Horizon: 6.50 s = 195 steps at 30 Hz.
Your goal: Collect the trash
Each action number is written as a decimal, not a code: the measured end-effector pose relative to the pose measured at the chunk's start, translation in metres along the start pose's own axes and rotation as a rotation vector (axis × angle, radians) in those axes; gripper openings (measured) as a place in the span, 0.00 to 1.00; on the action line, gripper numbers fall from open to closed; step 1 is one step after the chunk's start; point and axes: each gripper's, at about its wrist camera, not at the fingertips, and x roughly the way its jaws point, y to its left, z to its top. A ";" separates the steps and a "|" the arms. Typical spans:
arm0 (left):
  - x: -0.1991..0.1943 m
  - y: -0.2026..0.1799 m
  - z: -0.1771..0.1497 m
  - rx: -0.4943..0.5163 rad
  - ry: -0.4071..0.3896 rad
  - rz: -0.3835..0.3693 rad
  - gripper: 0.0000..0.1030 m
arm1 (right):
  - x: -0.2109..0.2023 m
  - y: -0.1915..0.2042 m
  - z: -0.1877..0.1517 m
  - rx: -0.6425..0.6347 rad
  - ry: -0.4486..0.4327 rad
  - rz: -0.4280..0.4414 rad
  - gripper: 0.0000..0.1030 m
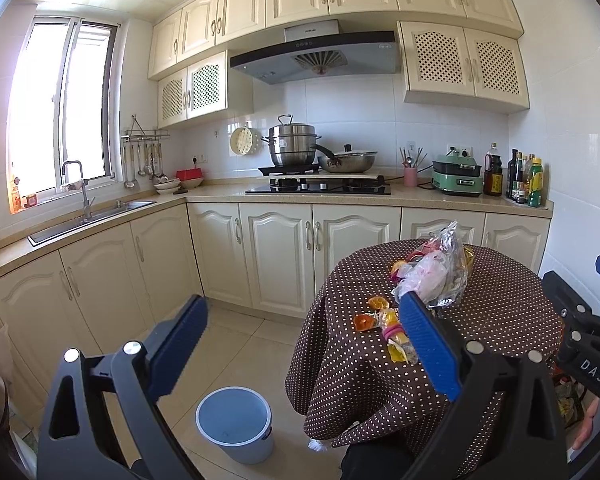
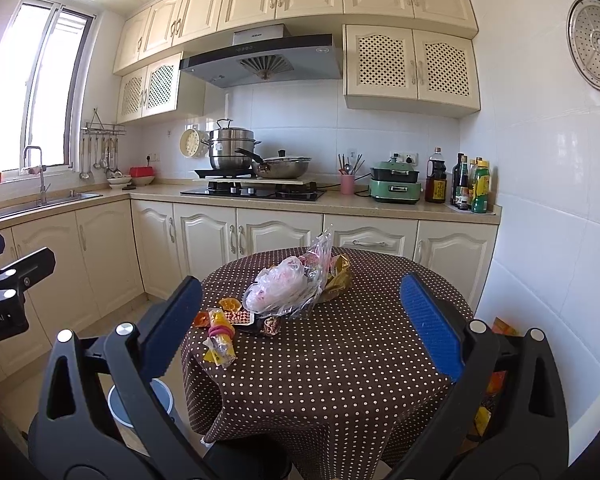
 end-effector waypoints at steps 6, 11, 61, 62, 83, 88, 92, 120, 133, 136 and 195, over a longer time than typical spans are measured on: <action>0.013 -0.005 -0.005 0.015 0.025 0.002 0.92 | 0.009 -0.005 -0.006 0.024 0.024 0.014 0.94; 0.030 -0.009 -0.010 0.026 0.062 0.000 0.92 | 0.026 -0.012 -0.014 0.067 0.064 0.021 0.94; 0.240 -0.030 -0.017 -0.048 0.268 -0.269 0.34 | 0.244 0.002 -0.004 0.199 0.290 0.079 0.94; 0.241 -0.026 -0.014 -0.054 0.265 -0.260 0.34 | 0.257 0.005 -0.003 0.212 0.314 0.073 0.94; 0.269 0.052 -0.040 -0.116 0.279 -0.163 0.34 | 0.303 0.025 -0.012 0.170 0.381 0.043 0.37; 0.262 0.074 -0.047 -0.106 0.247 -0.079 0.34 | 0.279 0.038 0.006 0.137 0.262 0.018 0.35; 0.261 0.096 -0.053 -0.116 0.241 -0.028 0.34 | 0.262 0.049 0.020 0.103 0.162 -0.026 0.35; 0.459 0.295 -0.301 -0.329 0.852 0.202 0.35 | 0.434 0.412 -0.290 -0.213 0.910 0.485 0.35; 0.479 0.322 -0.332 -0.414 0.895 0.177 0.66 | 0.461 0.427 -0.355 -0.153 1.015 0.466 0.37; 0.486 0.327 -0.333 -0.438 0.909 0.204 0.66 | 0.462 0.430 -0.361 -0.148 1.025 0.475 0.38; 0.274 -0.021 -0.058 -0.002 0.439 -0.291 0.75 | 0.201 0.023 -0.049 0.130 0.244 0.010 0.65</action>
